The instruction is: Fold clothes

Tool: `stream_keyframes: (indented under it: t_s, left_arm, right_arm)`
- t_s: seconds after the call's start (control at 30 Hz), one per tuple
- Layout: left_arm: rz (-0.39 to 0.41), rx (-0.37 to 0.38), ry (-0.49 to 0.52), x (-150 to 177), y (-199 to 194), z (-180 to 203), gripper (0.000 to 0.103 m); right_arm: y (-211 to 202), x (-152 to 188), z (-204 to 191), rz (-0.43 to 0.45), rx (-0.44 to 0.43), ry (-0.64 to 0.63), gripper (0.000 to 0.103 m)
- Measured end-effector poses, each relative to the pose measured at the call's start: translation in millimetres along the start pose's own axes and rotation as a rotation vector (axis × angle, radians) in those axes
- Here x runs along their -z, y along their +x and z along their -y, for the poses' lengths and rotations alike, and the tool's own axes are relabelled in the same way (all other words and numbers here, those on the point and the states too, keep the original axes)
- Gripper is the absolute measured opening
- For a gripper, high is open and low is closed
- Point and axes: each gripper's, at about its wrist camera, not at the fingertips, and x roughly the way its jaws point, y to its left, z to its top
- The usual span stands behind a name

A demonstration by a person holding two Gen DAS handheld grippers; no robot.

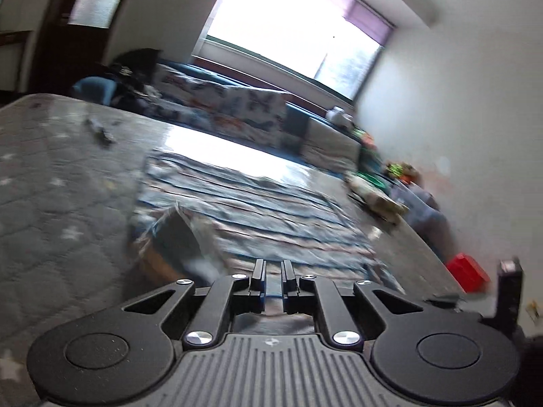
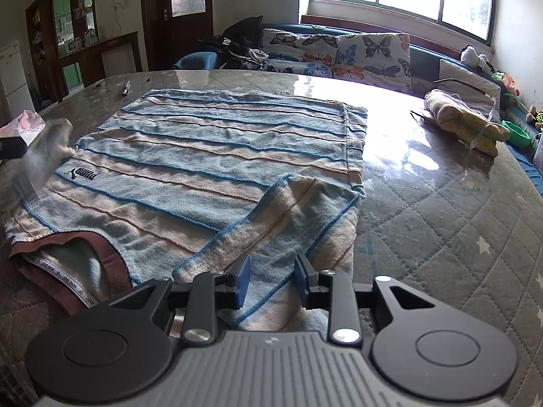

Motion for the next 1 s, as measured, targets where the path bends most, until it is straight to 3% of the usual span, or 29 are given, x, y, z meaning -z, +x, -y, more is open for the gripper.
stream_keyframes:
  t_s: [0.1,0.13,0.27,0.4,0.57,0.8,1.0]
  left_arm:
    - [-0.003,0.025,0.034,0,2,8,0.038]
    - [0.005,0.021,0.045,0,0,10,0.039]
    - [0.028,-0.049,0.034,-9,-2,-10,0.036]
    - [0.006,-0.173,0.007,-17,11,-45,0.035]
    - [-0.036,-0.236,-0.013,-22,30,-74,0.031]
    - [-0.127,-0.294,0.095,-13,58,-77,0.031]
    - [-0.106,-0.307,0.137,-15,58,-72,0.033]
  right_arm:
    - [0,0,0,-0.001,-0.001,0.000,0.029]
    - [0,0,0,-0.001,-0.001,0.000,0.029]
    - [0,0,0,-0.002,-0.002,-0.001,0.029]
    - [0,-1,-1,-0.004,-0.001,-0.007,0.030]
    - [-16,-13,1,0.032,-0.007,-0.004,0.030]
    - [-23,-34,-34,0.034,-0.154,-0.098,0.030]
    - [-6,-51,-92,-0.006,-0.352,-0.224,0.029]
